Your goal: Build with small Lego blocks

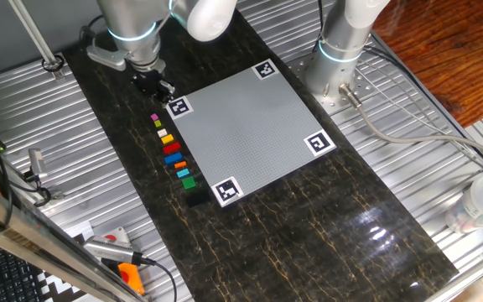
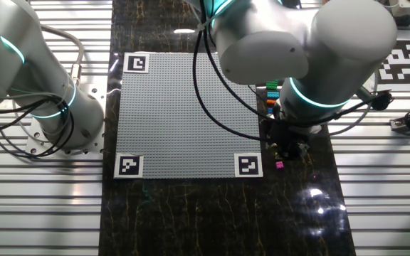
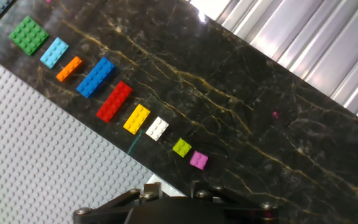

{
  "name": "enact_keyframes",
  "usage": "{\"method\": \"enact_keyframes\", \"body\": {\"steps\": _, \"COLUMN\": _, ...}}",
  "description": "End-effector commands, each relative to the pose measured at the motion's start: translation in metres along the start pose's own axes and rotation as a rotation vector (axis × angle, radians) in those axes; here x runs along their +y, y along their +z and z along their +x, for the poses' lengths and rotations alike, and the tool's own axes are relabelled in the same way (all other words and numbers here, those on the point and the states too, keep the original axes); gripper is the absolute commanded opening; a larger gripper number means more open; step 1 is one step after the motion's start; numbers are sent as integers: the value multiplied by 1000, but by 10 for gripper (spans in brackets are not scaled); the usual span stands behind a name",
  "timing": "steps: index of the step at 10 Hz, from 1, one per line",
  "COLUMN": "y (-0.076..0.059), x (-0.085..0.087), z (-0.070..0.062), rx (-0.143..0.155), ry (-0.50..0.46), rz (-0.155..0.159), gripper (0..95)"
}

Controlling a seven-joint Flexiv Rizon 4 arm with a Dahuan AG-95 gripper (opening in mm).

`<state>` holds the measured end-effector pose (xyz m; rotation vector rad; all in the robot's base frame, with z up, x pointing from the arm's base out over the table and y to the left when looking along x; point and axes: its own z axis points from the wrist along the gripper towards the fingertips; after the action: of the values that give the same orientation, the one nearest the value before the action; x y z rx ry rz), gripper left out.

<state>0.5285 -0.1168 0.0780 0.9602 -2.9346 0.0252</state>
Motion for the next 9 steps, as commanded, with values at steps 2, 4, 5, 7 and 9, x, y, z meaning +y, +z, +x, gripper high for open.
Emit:
{"method": "enact_keyframes", "body": {"steps": 2, "y": 18, "x": -15, "z": -5, "rx": -10, "ry": 3, "rz": 0, "gripper": 380}}
{"method": "enact_keyframes", "body": {"steps": 4, "y": 29, "x": -21, "z": -7, "rx": -11, "ry": 19, "rz": 1, "gripper": 380}}
{"method": "enact_keyframes", "body": {"steps": 5, "y": 33, "x": -24, "z": -7, "rx": -13, "ry": 36, "rz": -3, "gripper": 380}}
{"method": "enact_keyframes", "body": {"steps": 7, "y": 37, "x": -26, "z": -9, "rx": -21, "ry": 85, "rz": -18, "gripper": 380}}
{"method": "enact_keyframes", "body": {"steps": 9, "y": 42, "x": -29, "z": -10, "rx": -21, "ry": 115, "rz": -22, "gripper": 380}}
